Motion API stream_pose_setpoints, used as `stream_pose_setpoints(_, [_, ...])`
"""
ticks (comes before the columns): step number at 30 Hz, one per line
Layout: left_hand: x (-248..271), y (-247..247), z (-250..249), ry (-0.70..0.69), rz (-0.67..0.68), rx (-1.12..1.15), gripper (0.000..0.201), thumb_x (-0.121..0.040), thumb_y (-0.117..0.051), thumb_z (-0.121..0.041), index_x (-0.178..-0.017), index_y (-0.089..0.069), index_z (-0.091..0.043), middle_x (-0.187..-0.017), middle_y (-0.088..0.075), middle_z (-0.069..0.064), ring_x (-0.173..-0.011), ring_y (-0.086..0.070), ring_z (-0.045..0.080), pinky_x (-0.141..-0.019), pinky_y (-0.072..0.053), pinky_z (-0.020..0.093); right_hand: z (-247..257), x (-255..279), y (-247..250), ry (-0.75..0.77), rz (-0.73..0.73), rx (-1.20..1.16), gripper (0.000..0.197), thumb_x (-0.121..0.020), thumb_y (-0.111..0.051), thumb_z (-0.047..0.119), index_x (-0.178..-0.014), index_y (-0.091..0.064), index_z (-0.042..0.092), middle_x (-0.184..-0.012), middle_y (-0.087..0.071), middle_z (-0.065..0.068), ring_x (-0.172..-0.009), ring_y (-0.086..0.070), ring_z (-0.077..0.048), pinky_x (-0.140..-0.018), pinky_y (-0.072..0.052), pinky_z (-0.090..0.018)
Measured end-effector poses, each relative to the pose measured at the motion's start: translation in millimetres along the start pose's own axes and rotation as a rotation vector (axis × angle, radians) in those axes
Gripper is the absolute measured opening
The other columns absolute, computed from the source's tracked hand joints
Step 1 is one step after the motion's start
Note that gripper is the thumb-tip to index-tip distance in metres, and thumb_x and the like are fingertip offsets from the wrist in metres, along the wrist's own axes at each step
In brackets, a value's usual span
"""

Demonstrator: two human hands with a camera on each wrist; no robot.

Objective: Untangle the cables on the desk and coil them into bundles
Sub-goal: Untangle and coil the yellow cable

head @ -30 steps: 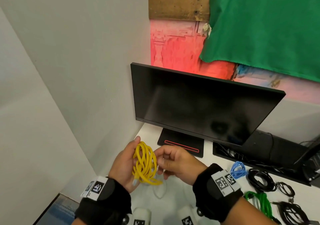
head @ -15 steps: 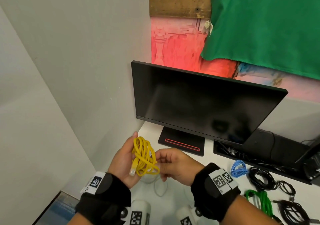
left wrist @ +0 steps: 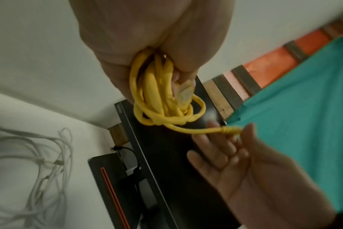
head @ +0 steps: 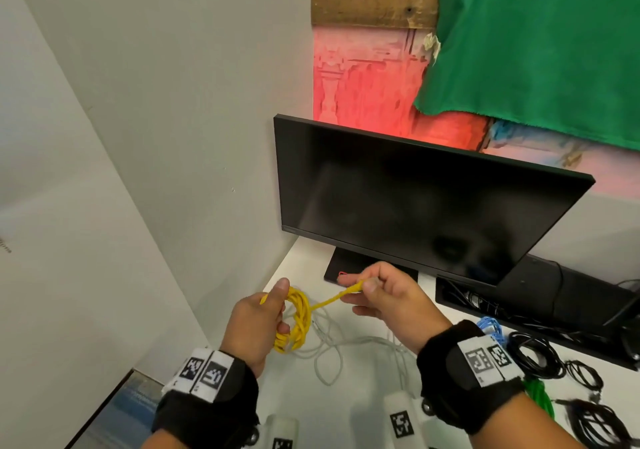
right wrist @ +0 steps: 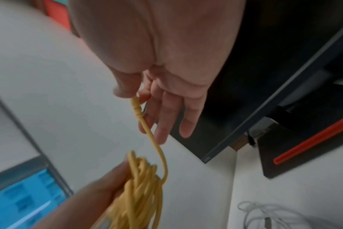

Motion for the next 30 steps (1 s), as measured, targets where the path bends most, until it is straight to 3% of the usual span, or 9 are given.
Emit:
stream_pose_setpoints(3, [0.1,-10.5,-1.6,-0.093,-0.015,-0.161,0.048,-0.088,-0.062,-0.048,-0.061,-0.059,-0.009,-0.042,-0.053,-0.002,-0.04,-0.056,0.013,-0.047,-0.041,0.026,17.0,0.9,-24.0,0.096,-0.043,0.089,0.011,-0.079,-0.072,0.039,-0.078,-0.064,0.032,-0.09,-0.077,-0.007,-0.087,-0.074,-0.023,-0.08,-0.058,-0.034])
stream_pose_setpoints(8, [4.1,-25.8,-1.6,-0.094,0.053,-0.251,0.047,-0.089,-0.058,-0.052,-0.071,-0.065,-0.008,-0.048,-0.06,-0.001,-0.044,-0.06,0.013,-0.053,-0.045,0.03,10.6,1.7,-50.7,0.171,-0.094,0.154,0.02,-0.067,-0.082,0.04,-0.069,-0.063,0.033,-0.062,-0.056,0.012,-0.059,-0.05,-0.006,-0.059,-0.045,-0.023])
stream_pose_setpoints(12, [7.6,-22.1,-1.8,-0.015,0.09,-0.157,0.054,-0.094,-0.048,-0.054,-0.059,-0.056,-0.014,-0.047,-0.051,-0.005,-0.045,-0.054,0.011,-0.057,-0.042,0.028,4.6,6.3,-53.3,0.193,-0.041,0.286,0.019,-0.085,-0.074,0.022,-0.08,-0.07,0.04,-0.077,-0.064,0.013,-0.072,-0.058,-0.003,-0.069,-0.047,-0.019])
stream_pose_setpoints(15, [9.7,-20.5,-4.2,0.023,0.152,-0.112,0.065,-0.097,-0.038,-0.056,-0.07,-0.065,-0.004,-0.057,-0.054,0.004,-0.048,-0.054,0.012,-0.062,-0.045,0.031,1.9,6.4,-52.9,0.195,0.014,0.444,0.027,-0.088,-0.073,0.019,-0.08,-0.071,0.044,-0.09,-0.059,0.013,-0.086,-0.058,-0.005,-0.076,-0.045,-0.017])
stream_pose_setpoints(18, [10.6,-23.1,-12.6,-0.036,0.172,-0.132,0.061,-0.098,-0.037,-0.055,-0.064,-0.061,-0.01,-0.056,-0.058,0.002,-0.054,-0.055,0.014,-0.067,-0.045,0.034,-2.7,4.9,-53.5,0.148,-0.033,0.519,0.016,-0.08,-0.076,0.037,-0.082,-0.061,0.044,-0.103,-0.052,0.018,-0.095,-0.054,0.0,-0.074,-0.045,-0.016])
stream_pose_setpoints(20, [11.4,-24.5,-16.9,-0.084,0.203,-0.149,0.055,-0.098,-0.043,-0.051,-0.057,-0.057,-0.017,-0.054,-0.057,-0.001,-0.054,-0.055,0.015,-0.065,-0.045,0.031,-9.6,2.4,-48.9,0.074,-0.089,0.516,0.031,-0.069,-0.07,0.052,-0.091,-0.048,0.046,-0.109,-0.052,0.021,-0.093,-0.056,0.002,-0.069,-0.047,-0.016])
stream_pose_setpoints(24, [14.3,-26.1,-16.8,-0.125,0.288,-0.148,0.046,-0.096,-0.051,-0.047,-0.066,-0.062,-0.013,-0.054,-0.058,0.0,-0.055,-0.059,0.018,-0.058,-0.047,0.03,-20.1,-3.8,-42.6,-0.06,-0.029,0.474,0.044,-0.066,-0.064,0.054,-0.107,-0.049,0.046,-0.101,-0.064,0.013,-0.075,-0.061,-0.001,-0.068,-0.053,-0.022])
stream_pose_setpoints(27, [16.1,-26.9,-13.4,-0.121,0.34,-0.119,0.037,-0.095,-0.058,-0.034,-0.063,-0.066,-0.018,-0.057,-0.061,0.004,-0.059,-0.06,0.021,-0.063,-0.05,0.032,-19.1,-5.7,-42.2,-0.039,0.011,0.51,0.038,-0.07,-0.066,0.05,-0.103,-0.064,0.03,-0.094,-0.07,0.004,-0.085,-0.067,-0.015,-0.082,-0.058,-0.042])
stream_pose_setpoints(30, [17.9,-27.2,-11.5,-0.156,0.358,-0.193,0.02,-0.081,-0.067,-0.027,-0.062,-0.067,-0.021,-0.062,-0.065,0.004,-0.06,-0.061,0.016,-0.061,-0.049,0.028,-20.0,-7.2,-38.9,-0.058,0.035,0.546,0.037,-0.072,-0.076,0.048,-0.101,-0.066,0.027,-0.092,-0.069,0.0,-0.083,-0.066,-0.018,-0.076,-0.058,-0.04])
Point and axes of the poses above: each hand's wrist, its own x-axis away from the middle knuckle, its own y-axis out of the back of the hand, z = x × y, the point moved 4 cm from there along -x, towards the middle knuckle
